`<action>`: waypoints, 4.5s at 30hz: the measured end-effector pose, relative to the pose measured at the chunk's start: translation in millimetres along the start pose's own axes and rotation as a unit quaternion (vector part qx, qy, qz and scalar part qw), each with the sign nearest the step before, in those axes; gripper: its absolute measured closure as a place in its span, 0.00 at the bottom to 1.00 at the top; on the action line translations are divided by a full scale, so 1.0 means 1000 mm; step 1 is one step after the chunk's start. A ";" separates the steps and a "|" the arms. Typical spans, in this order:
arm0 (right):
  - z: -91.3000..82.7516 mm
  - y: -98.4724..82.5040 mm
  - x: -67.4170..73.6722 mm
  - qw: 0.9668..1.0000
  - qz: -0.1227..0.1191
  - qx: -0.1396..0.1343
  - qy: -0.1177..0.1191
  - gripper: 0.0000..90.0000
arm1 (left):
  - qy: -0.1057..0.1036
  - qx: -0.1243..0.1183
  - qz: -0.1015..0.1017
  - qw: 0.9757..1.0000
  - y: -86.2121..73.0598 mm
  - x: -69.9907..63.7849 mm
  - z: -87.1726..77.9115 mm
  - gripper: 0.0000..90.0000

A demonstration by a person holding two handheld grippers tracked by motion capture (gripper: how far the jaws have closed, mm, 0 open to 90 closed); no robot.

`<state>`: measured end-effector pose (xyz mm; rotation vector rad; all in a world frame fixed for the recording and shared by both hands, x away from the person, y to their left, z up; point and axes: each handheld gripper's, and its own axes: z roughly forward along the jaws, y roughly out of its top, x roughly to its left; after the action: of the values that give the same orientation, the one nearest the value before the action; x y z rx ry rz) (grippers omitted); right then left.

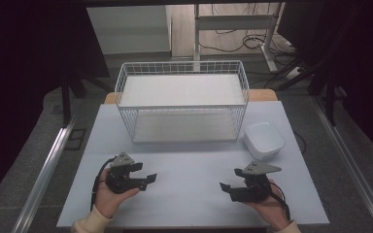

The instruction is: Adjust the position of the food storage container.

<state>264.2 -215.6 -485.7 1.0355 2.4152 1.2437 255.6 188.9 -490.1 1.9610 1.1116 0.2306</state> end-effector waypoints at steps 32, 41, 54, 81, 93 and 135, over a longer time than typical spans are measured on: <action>-0.045 0.104 -0.092 0.997 0.050 -0.002 -0.055 0.42 | -0.013 -0.012 -0.014 1.000 0.001 0.006 -0.007 0.30; -0.029 0.121 -0.136 0.992 0.094 0.030 -0.084 0.54 | -0.015 -0.011 -0.016 1.000 0.001 0.007 -0.007 0.30; 0.006 0.139 -0.183 0.982 0.129 0.084 -0.113 0.90 | -0.015 -0.011 -0.018 1.000 0.001 0.009 -0.007 0.30; 0.049 0.124 -0.206 0.970 0.140 0.154 -0.128 0.99 | -0.016 -0.009 -0.018 1.000 0.000 0.009 -0.007 0.30; 0.036 0.113 -0.191 0.968 0.131 0.173 -0.129 0.99 | -0.016 -0.010 -0.016 1.000 0.000 0.007 -0.007 0.30; -0.064 0.025 -0.194 0.965 0.133 0.144 -0.172 0.99 | -0.018 -0.007 -0.012 1.000 0.004 0.004 -0.006 0.29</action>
<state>384.5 -377.8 -447.8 1.5581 2.2739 0.7074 257.7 194.4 -484.2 1.9319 1.1064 0.1888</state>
